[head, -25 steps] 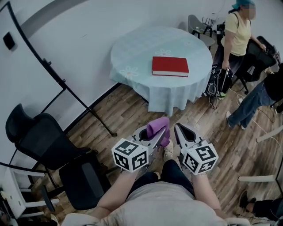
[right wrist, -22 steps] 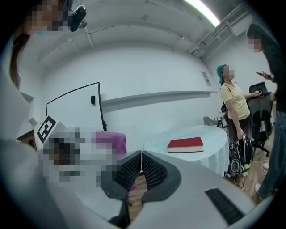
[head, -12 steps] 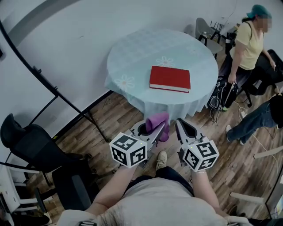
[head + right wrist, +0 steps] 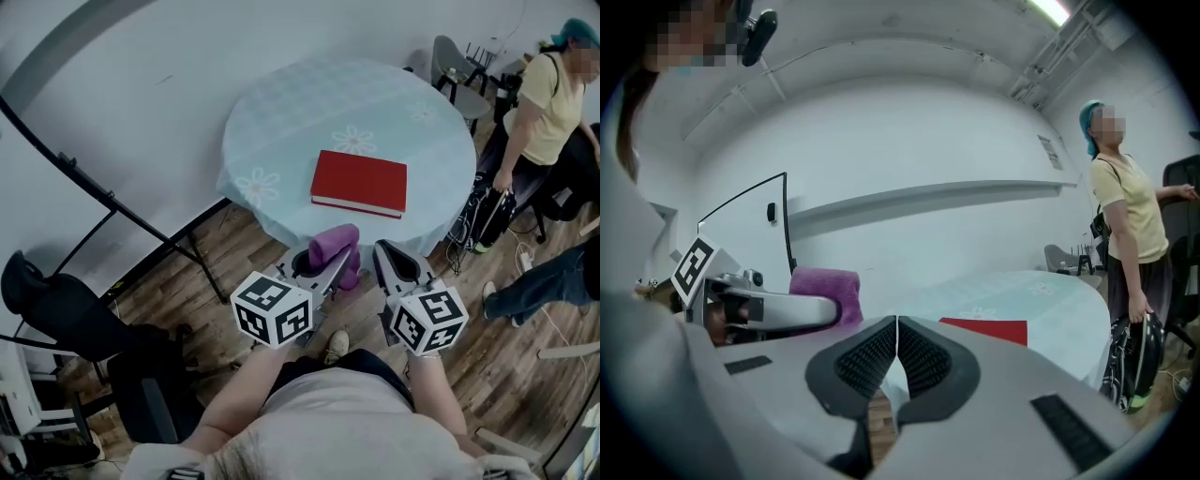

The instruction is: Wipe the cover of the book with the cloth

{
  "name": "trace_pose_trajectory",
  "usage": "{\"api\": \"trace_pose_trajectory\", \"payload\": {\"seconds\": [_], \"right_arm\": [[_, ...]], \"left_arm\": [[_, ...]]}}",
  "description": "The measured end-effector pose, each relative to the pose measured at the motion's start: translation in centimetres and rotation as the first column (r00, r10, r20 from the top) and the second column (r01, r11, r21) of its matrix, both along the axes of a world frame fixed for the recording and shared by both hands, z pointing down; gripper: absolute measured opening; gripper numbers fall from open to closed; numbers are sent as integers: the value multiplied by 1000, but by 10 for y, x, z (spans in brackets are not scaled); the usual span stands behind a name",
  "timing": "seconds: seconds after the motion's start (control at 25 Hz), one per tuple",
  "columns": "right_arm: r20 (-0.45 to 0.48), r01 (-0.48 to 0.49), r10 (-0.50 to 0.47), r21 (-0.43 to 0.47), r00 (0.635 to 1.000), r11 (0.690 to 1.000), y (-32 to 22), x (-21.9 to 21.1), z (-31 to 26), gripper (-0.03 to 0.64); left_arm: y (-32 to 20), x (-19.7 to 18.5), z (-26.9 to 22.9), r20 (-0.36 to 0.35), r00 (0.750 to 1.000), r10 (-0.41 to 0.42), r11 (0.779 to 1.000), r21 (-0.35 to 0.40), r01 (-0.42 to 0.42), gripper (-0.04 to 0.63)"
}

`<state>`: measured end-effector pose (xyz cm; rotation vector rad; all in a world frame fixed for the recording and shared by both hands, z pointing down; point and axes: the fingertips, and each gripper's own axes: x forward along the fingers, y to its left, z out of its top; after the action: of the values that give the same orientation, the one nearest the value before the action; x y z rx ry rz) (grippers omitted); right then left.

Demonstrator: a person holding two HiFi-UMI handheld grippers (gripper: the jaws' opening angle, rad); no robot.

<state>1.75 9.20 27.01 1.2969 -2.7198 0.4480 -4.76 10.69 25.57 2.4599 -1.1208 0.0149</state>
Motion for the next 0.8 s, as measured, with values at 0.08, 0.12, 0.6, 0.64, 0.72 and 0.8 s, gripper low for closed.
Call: {"api": "trace_pose_trajectory", "payload": {"seconds": [0.08,0.12,0.6,0.64,0.72,0.8], "right_arm": [[5,4,-4,-14,1000,1000,-8,3,5,23],[5,6,-6,-19,1000,1000,-12,4,7,23],[14,-13,14,-92,1000,996,-43,22,30,23],[23,-16,18,-104,1000,994,-46,22,33,23],[35,-19,24,-127,999,992,-53,22,37,23],[28,-18,22,-132,999,991,-61,20,39,23]], "left_arm": [[-9,2,2,6,1000,-7,1000,-7,7,109],[-13,3,3,5,1000,-9,1000,-9,10,109],[-49,16,18,-1,1000,-9,998,-60,9,109],[-52,16,20,-4,1000,-9,998,-65,9,109],[-57,14,23,-10,1000,-8,997,-78,8,109],[-65,11,27,-13,1000,-12,996,-90,11,109]]}}
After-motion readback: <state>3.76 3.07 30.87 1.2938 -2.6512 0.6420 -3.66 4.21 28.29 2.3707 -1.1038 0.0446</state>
